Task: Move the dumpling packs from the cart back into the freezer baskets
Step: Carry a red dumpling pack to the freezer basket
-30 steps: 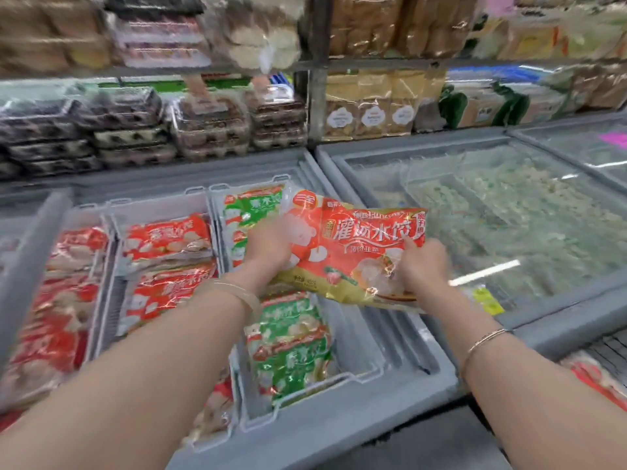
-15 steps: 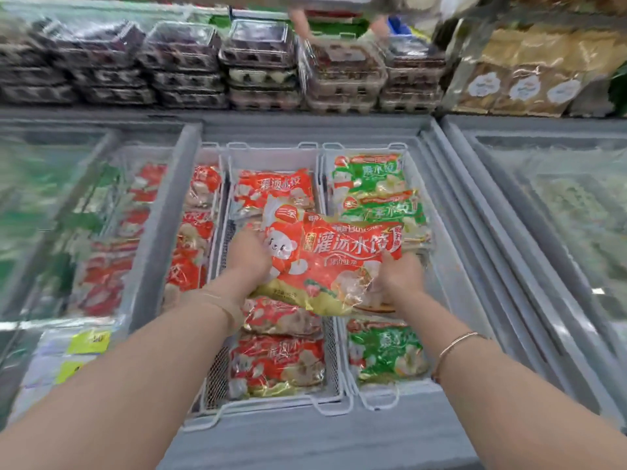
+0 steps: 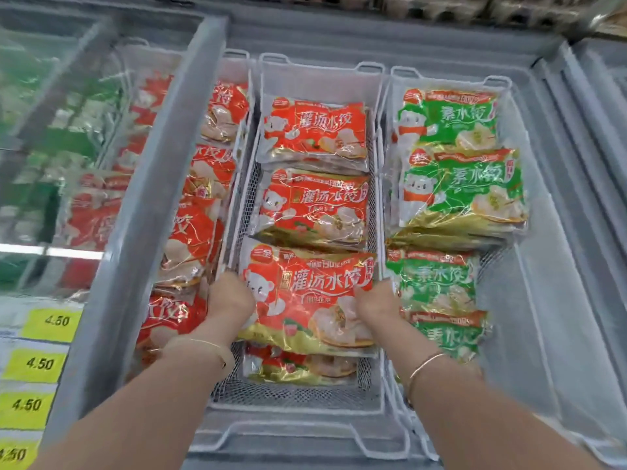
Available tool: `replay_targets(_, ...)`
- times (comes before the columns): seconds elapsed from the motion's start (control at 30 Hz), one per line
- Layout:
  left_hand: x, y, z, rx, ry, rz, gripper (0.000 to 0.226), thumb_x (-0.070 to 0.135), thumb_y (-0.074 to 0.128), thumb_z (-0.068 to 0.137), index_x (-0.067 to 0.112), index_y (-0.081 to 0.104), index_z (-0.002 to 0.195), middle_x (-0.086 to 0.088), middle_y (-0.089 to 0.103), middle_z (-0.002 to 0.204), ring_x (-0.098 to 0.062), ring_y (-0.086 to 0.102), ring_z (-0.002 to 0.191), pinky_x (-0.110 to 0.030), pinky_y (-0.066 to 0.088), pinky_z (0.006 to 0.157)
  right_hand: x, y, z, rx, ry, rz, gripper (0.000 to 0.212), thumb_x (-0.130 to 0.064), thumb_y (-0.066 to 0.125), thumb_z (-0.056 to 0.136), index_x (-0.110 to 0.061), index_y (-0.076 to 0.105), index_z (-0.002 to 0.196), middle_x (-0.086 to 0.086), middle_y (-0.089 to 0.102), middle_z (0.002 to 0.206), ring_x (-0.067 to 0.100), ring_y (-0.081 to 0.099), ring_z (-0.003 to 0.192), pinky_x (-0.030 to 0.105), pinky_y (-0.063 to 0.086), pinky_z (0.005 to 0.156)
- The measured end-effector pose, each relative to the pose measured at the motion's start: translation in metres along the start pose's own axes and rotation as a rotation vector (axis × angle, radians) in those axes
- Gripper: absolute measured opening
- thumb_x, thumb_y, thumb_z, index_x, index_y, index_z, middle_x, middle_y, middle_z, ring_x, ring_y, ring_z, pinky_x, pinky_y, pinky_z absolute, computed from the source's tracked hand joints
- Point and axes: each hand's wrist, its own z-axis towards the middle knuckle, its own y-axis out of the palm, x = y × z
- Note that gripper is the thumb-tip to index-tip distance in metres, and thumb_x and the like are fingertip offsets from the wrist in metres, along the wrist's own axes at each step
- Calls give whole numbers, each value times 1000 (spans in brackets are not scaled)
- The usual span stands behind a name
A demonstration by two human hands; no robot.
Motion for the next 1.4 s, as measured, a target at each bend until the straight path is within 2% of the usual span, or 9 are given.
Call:
replay_targets(0.07,2,12,14,-34,-37,-17,30,0,39,94,-6,56,119,-20,59,127,-32,55,122,-33,45,98,1,12,13,1,17,-101,30,-11,47,96,9,60,114,21,61,124,32,57,117,33,46,88)
replay_targets(0.2,11,29,39,-56,-46,-36,29,-4,43,93,-13,55,117,-25,59,125,-36,55,120,-36,46,96,-1,38,43,16,21,-200,34,-11,56,89,8,57,117,18,66,116,30,63,109,30,45,71)
replay_targets(0.37,19,39,74,-60,-21,-16,30,-2,42,94,-13,55,118,-26,59,123,-38,55,118,-38,46,95,-9,59,76,89,57,-175,50,-11,59,89,9,36,129,21,55,130,31,55,121,34,46,93)
replay_targets(0.47,23,44,90,-42,-2,78,29,-2,43,93,-10,55,118,-22,60,123,-34,56,120,-35,47,94,-9,63,89,131,78,-131,51,-4,55,90,2,27,132,23,50,131,36,53,121,39,45,95)
replay_targets(0.63,21,54,97,-76,-14,53,27,-2,41,95,-11,58,113,-25,61,121,-36,57,117,-39,48,92,-4,60,101,117,32,-182,35,-5,56,89,-4,42,121,18,60,119,32,60,109,31,47,77)
replay_targets(0.8,29,47,88,-87,60,7,32,-6,40,92,-10,47,123,-26,55,126,-39,54,118,-41,46,94,-13,48,90,73,-70,-206,29,-1,46,90,-4,54,117,16,61,122,32,58,114,31,47,91)
replay_targets(1.0,66,-9,53,-16,283,-84,31,-5,39,92,-4,49,121,-23,60,118,-37,59,107,-42,51,87,-40,-19,46,161,-230,-92,29,-1,46,92,-4,60,117,16,62,121,31,60,111,29,46,88)
replay_targets(1.2,158,-71,-39,16,619,-197,26,12,44,97,0,54,118,-21,64,112,-37,63,90,-38,50,68,-62,-134,-8,353,-351,73,29,-16,55,93,-2,56,118,17,62,118,28,59,100,29,44,80)
replay_targets(1.4,270,-82,-171,14,915,-269,32,19,47,95,3,56,121,-20,61,121,-36,59,112,-38,48,93,-35,-273,-62,644,-412,181,19,-16,54,88,-4,62,100,21,66,102,35,59,108,32,45,82)
